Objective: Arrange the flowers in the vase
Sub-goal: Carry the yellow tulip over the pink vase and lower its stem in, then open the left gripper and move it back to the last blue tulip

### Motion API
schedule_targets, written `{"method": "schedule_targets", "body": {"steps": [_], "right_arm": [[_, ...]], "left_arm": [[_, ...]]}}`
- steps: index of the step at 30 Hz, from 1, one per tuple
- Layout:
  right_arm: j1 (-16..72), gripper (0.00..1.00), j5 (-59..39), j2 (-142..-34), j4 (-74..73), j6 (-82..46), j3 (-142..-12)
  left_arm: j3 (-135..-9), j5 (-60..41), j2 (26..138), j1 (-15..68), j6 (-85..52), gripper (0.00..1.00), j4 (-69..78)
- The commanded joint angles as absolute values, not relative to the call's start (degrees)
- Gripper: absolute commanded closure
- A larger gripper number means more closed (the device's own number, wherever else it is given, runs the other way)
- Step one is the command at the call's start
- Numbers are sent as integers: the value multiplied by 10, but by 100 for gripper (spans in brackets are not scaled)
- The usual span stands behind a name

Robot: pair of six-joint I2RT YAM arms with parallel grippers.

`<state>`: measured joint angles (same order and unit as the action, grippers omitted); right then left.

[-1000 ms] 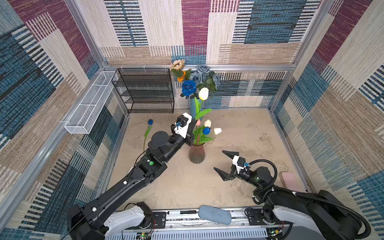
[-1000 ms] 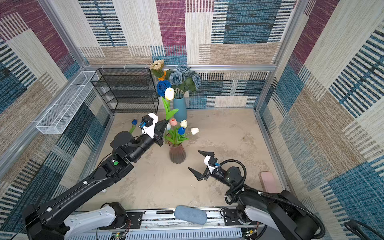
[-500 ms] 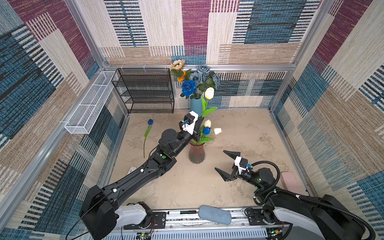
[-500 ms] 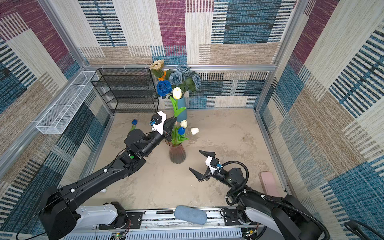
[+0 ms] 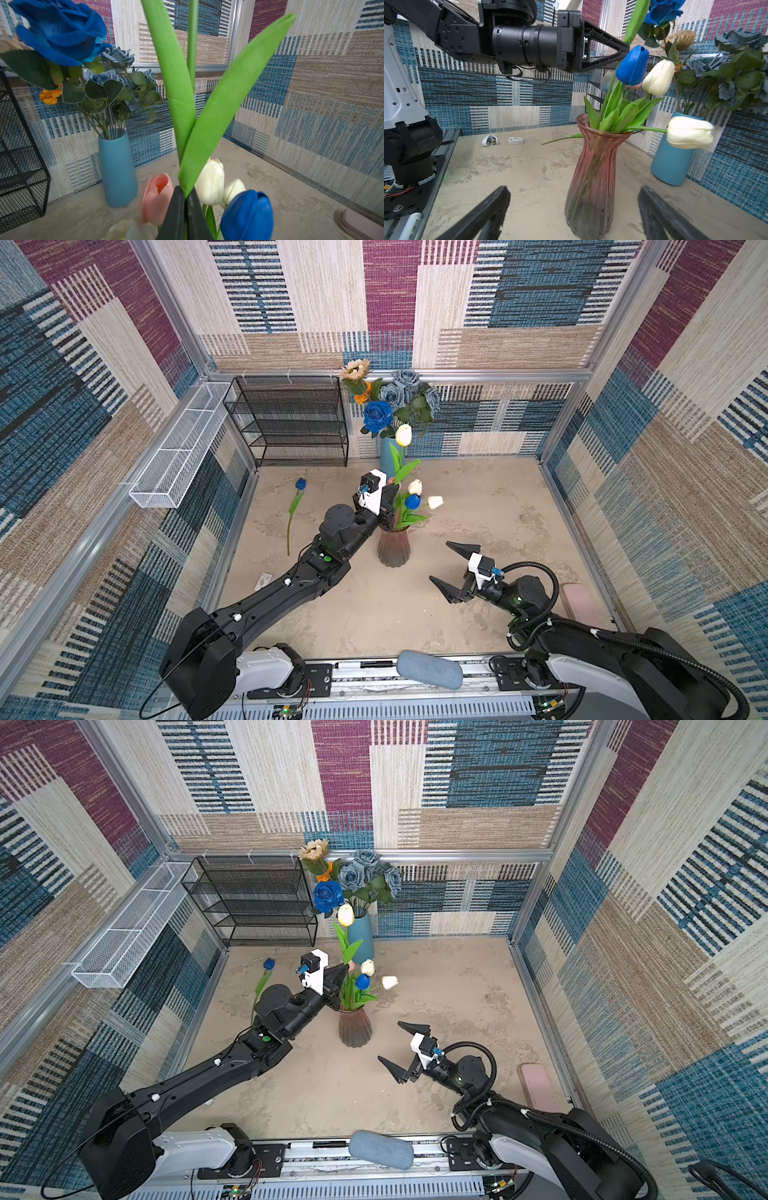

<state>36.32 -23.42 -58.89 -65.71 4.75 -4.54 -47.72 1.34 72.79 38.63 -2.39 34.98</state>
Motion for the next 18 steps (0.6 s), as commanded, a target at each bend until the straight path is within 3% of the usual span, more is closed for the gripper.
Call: {"method": "schedule_targets", "body": {"steps": [1, 11, 15, 18], "right_arm": [[364, 0, -236, -591, -667, 45, -50], [364, 0, -232, -595, -667, 46, -52], [364, 0, -238, -599, -669, 45, -54], [364, 0, -235, -598, -671, 44, -52]], "left_arm": [[-469, 14, 731, 385, -47, 100, 377], [-446, 8, 714, 384, -48, 100, 357], [-457, 1, 705, 384, -28, 73, 297], [-464, 5, 696, 379, -26, 67, 258]]}}
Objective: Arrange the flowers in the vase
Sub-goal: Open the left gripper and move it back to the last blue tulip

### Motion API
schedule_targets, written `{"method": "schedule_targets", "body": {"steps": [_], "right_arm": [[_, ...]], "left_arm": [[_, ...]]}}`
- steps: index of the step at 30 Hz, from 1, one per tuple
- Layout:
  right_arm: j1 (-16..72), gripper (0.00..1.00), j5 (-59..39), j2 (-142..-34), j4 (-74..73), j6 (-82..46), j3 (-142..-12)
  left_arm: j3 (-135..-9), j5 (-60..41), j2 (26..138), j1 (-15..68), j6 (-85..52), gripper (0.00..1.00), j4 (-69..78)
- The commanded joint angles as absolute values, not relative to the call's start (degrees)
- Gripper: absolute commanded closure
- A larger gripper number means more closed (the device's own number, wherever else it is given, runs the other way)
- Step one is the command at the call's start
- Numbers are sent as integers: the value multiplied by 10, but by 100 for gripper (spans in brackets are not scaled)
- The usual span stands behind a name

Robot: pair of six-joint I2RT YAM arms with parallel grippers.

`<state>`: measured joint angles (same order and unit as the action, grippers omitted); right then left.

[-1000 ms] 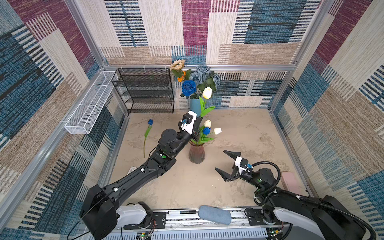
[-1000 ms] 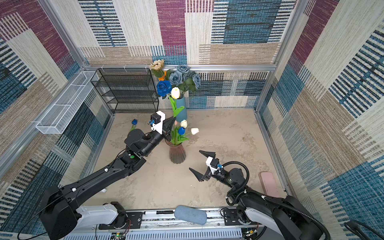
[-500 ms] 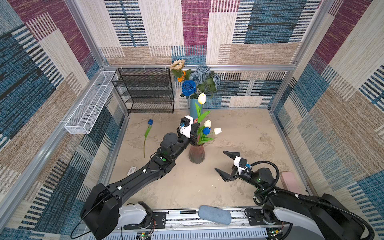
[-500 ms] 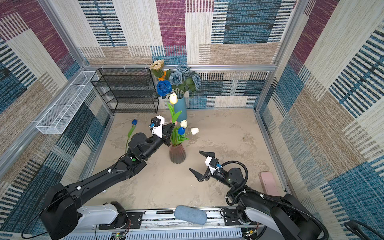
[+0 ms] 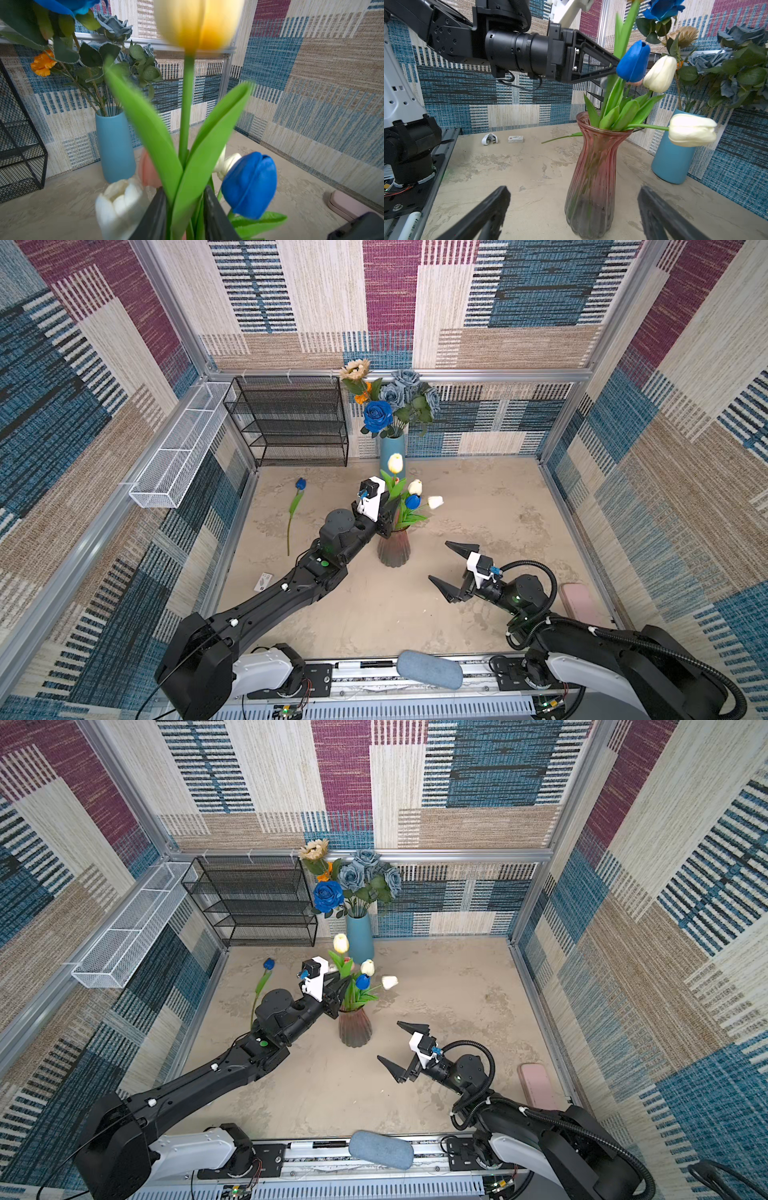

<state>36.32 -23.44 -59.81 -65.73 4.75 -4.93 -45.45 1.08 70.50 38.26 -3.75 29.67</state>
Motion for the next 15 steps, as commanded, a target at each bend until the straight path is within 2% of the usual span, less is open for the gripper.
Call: {"method": "schedule_targets", "body": {"steps": [1, 10, 15], "right_arm": [[364, 0, -233, -599, -670, 45, -52], [364, 0, -230, -599, -669, 46, -53], [364, 0, -233, -597, -668, 47, -52]], "left_arm": [[-464, 0, 694, 376, -26, 66, 252], [-492, -57, 659, 331, -16, 65, 165], [-506, -128, 623, 266, 1, 57, 125]]}}
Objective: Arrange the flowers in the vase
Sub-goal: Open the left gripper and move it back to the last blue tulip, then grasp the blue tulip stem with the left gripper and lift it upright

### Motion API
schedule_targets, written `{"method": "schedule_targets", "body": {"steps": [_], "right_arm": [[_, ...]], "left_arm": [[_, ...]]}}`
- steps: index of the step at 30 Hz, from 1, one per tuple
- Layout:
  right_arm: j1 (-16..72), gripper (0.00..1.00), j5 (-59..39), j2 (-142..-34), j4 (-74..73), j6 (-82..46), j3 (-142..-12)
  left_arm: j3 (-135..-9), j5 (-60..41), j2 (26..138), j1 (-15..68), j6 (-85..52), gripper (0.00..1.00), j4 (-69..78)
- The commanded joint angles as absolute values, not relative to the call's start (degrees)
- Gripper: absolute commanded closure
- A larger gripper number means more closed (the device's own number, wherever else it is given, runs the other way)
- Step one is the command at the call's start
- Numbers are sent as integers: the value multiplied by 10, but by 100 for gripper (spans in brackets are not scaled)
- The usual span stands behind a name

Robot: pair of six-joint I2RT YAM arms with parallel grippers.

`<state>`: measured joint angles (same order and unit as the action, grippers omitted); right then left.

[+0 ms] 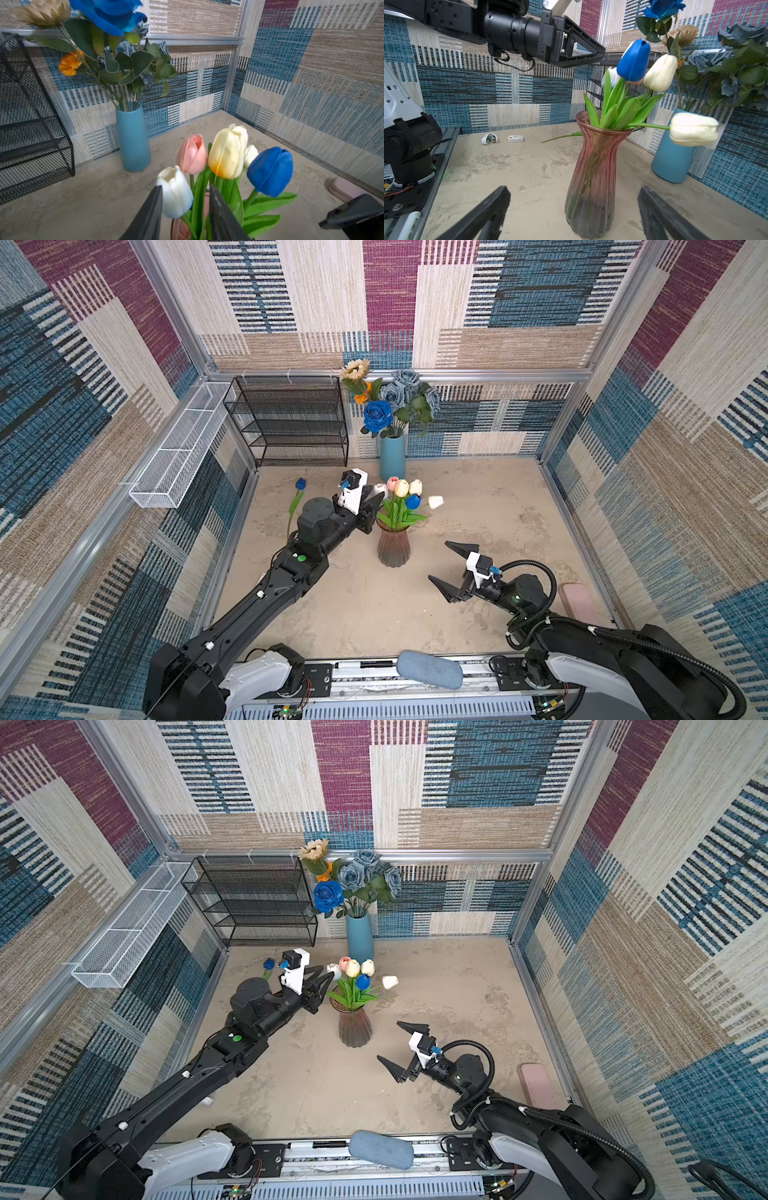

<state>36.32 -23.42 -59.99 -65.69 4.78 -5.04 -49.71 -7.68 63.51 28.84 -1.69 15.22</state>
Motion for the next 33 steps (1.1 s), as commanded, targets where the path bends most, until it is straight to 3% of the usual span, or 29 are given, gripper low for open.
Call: {"method": "schedule_targets", "body": {"steps": [1, 3, 9, 16, 25, 33], "right_arm": [[364, 0, -232, -597, -672, 47, -50], [364, 0, -231, -602, -675, 46, -51], [364, 0, -240, -623, -687, 42, -57], [364, 0, -236, -614, -682, 44, -55], [364, 0, -237, -605, -677, 43, -53], [364, 0, -236, -597, -668, 46, -53]], "left_arm": [[-511, -143, 620, 244, -2, 56, 115], [-524, -151, 620, 204, -11, 55, 90], [-565, -33, 661, 97, -49, 49, -34], [-643, -32, 840, -49, -105, 39, -224], [-801, 34, 1070, -77, -32, 41, -375], [-953, 42, 1221, -83, -5, 53, -465]]}}
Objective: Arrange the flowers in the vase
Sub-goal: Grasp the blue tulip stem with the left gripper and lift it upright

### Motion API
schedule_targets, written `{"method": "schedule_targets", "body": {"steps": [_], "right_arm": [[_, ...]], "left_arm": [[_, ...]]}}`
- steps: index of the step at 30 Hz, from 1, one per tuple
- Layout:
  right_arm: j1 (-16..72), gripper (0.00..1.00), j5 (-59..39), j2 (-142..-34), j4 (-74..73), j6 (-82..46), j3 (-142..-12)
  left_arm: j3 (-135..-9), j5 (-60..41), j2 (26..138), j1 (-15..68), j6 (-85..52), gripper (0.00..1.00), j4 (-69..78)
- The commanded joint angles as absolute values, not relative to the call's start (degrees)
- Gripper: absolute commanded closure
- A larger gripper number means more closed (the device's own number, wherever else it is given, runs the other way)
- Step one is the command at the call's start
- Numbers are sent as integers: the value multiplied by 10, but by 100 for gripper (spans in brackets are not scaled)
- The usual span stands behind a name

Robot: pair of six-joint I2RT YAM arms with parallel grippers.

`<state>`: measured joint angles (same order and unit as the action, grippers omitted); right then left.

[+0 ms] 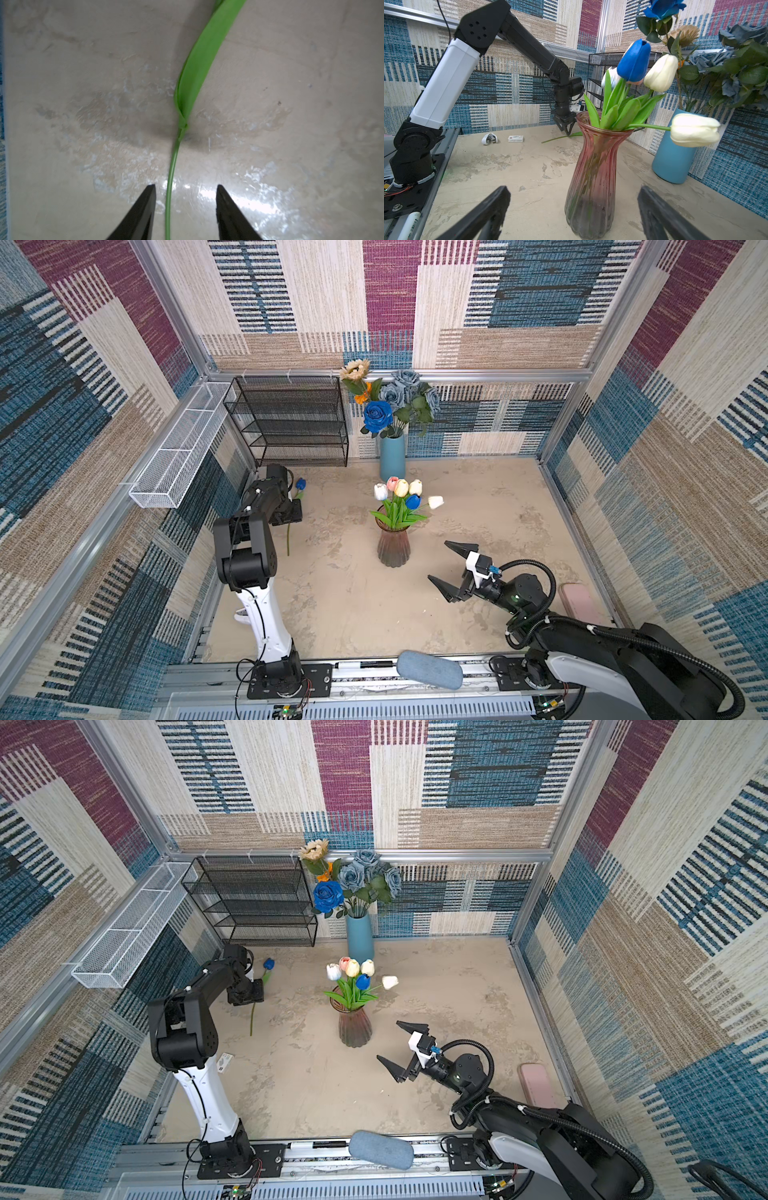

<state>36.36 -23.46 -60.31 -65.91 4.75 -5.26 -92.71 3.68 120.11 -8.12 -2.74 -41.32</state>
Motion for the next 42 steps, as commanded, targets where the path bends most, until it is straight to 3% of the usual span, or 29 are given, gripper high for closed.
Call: {"method": "schedule_targets", "body": {"steps": [1, 7, 11, 17, 27, 36, 42], "right_arm": [[364, 0, -234, -593, -666, 46, -51], [363, 0, -229, -591, -664, 49, -50], [364, 0, -229, -595, -665, 50, -52], [364, 0, -227, -599, -665, 52, -53], [364, 0, -229, -603, -666, 49, -55], [364, 0, -236, -610, -678, 40, -54], [364, 0, -237, -613, -683, 40, -54]], "left_arm": [[-959, 43, 1228, -83, -4, 53, -465], [-1012, 79, 1289, -83, 11, 54, -492], [-1021, 73, 1309, -83, 19, 67, -498], [-1020, 70, 1315, -83, 21, 100, -502], [-925, 37, 1203, -61, -38, 100, -460], [-620, -62, 930, 1, -148, 100, -181], [-490, -51, 751, 88, -170, 100, -17]]}}
